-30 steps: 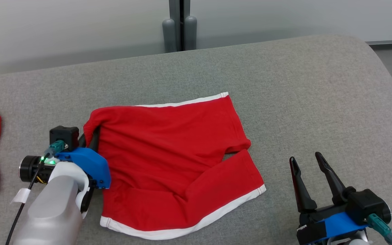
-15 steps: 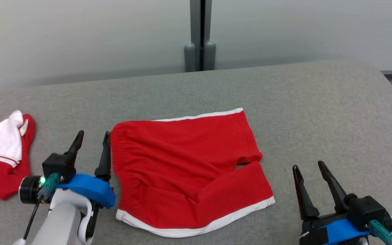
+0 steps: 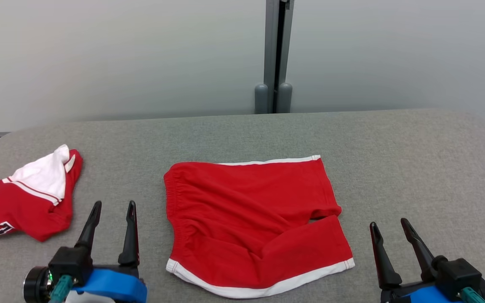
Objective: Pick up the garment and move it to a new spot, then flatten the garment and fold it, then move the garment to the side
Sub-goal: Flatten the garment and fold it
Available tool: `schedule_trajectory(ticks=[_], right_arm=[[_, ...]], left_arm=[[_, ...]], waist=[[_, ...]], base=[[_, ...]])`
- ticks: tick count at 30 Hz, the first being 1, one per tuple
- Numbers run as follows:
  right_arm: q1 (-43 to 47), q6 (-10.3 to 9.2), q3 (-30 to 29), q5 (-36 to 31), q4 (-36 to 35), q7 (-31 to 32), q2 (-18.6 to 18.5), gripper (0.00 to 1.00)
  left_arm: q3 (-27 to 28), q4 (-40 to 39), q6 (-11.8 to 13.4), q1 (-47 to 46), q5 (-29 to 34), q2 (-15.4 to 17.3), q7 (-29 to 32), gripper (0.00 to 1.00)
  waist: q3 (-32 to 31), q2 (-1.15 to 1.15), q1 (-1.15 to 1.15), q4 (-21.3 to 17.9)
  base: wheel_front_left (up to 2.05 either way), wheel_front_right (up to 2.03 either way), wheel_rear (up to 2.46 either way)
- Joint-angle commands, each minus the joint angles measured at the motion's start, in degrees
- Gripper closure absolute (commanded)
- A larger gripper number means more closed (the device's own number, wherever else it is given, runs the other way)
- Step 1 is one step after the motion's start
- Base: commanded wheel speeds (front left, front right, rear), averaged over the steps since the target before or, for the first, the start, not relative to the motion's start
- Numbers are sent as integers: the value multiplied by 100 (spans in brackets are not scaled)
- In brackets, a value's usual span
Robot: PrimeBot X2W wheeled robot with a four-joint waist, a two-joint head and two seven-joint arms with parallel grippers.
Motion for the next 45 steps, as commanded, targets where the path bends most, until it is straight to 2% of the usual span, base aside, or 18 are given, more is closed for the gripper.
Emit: schedule_trajectory(ticks=[1,12,31,38,45], right_arm=[[101,2,-33,36,5,-19,-8,0],[342,3,-194,129,43,-20,-9,0],[235,3,-162,150,213,-20,-9,0],[141,2,-109,42,490,-20,-8,0],[-203,3,195,-1,1062,-19,-120,0]], left_arm=[[55,-88,-40,124,102,-22,-15,0],[309,-167,-172,587,428,-210,-14,0],[461,4,-299,478,604,-297,-14,0],[185,294,-342,402,583,-261,-14,0],[-530,949,-352,164,377,-68,-15,0]], waist=[[-24,1,1,26],[-184,1,1,175],[-166,1,1,107],[-112,1,1,62],[5,1,1,-38]], base=[[0,0,0],[0,0,0],[0,0,0],[0,0,0],[0,0,0]])
